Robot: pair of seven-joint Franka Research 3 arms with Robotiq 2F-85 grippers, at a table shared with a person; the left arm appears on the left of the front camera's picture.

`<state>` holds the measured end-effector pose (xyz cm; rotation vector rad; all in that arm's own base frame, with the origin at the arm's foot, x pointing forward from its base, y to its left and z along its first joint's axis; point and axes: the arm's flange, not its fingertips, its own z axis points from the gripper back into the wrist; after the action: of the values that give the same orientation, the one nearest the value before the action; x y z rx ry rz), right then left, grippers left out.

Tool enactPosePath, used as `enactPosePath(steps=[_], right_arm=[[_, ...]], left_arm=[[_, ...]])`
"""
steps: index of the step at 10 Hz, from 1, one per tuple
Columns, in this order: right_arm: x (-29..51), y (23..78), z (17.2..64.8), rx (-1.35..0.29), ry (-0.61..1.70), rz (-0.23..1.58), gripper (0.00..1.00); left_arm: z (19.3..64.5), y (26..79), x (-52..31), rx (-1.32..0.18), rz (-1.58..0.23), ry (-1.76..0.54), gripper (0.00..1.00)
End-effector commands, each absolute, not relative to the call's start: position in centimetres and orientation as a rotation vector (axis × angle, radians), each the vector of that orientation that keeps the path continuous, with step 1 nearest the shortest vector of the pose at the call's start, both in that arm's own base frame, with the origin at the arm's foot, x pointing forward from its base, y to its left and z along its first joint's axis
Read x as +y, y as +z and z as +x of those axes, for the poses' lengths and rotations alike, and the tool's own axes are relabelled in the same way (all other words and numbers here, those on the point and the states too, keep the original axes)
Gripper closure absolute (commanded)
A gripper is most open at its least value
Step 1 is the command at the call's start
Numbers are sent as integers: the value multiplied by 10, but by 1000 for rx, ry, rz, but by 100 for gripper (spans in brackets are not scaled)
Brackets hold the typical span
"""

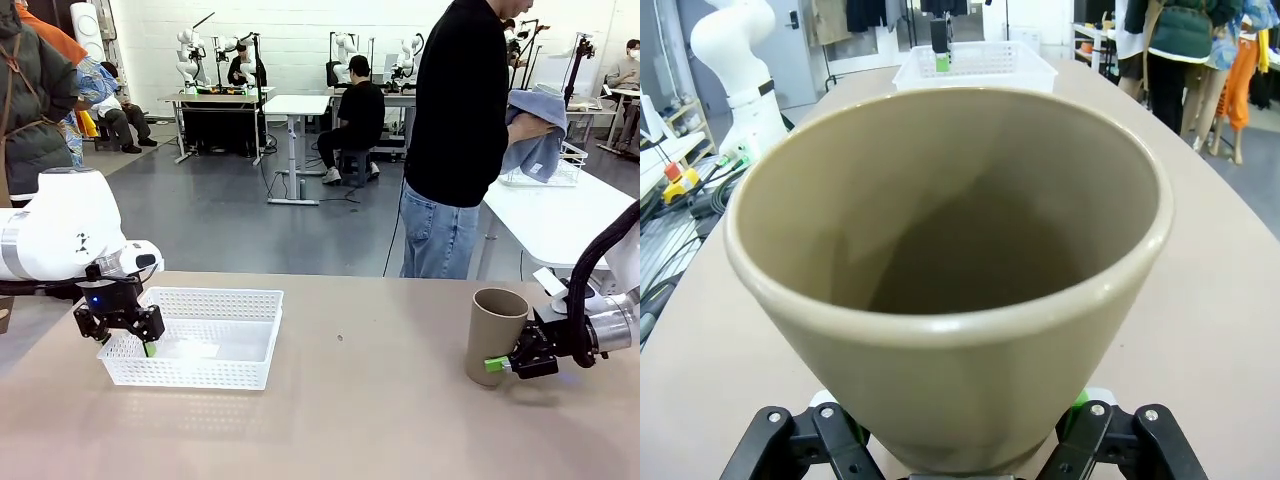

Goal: Clean and organize the cups into the basket.
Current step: Pick up the Organizing basket and move it to the center of the table, then pick up the Reusable plastic cup from the right side of the table and place it inside the Organizing basket.

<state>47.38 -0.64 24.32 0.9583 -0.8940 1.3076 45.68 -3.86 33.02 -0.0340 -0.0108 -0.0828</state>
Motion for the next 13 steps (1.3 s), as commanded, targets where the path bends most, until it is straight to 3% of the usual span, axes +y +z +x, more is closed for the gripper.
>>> enactPosePath(steps=[1, 2, 3, 4, 5, 6, 7, 8, 10, 11, 12, 13], right_arm=[[-7, 242, 480, -890, 1315, 971, 100], [-8, 242, 480, -890, 1314, 974, 100], [-8, 242, 479, -890, 1315, 976, 100], [-9, 242, 479, -889, 1319, 976, 79], [-9, 242, 479, -889, 1318, 978, 79], [-10, 241, 479, -890, 1318, 980, 100], [-10, 241, 479, -890, 1319, 980, 79], [-10, 241, 479, -889, 1319, 981, 100], [-12, 241, 478, -888, 1318, 983, 100], [-12, 241, 478, -887, 1318, 983, 79], [-12, 241, 478, -885, 1320, 984, 79], [-12, 241, 476, -879, 1322, 989, 100]], left_arm=[[449, 335, -41, 2, -37, -38, 82], [445, 338, -42, -5, -27, -21, 100], [443, 340, -44, -5, -24, -14, 100], [443, 339, -44, 3, -22, -10, 100], [444, 339, -44, 9, -21, -7, 95], [444, 339, -44, 12, -19, -6, 100], [445, 339, -44, 13, -19, -6, 100], [445, 338, -44, 14, -20, -4, 100], [447, 338, -45, 21, -22, 3, 100], [448, 338, -44, 21, -22, 7, 100], [448, 337, -44, 21, -21, 9, 100], [449, 337, -44, 23, -22, 14, 100]])
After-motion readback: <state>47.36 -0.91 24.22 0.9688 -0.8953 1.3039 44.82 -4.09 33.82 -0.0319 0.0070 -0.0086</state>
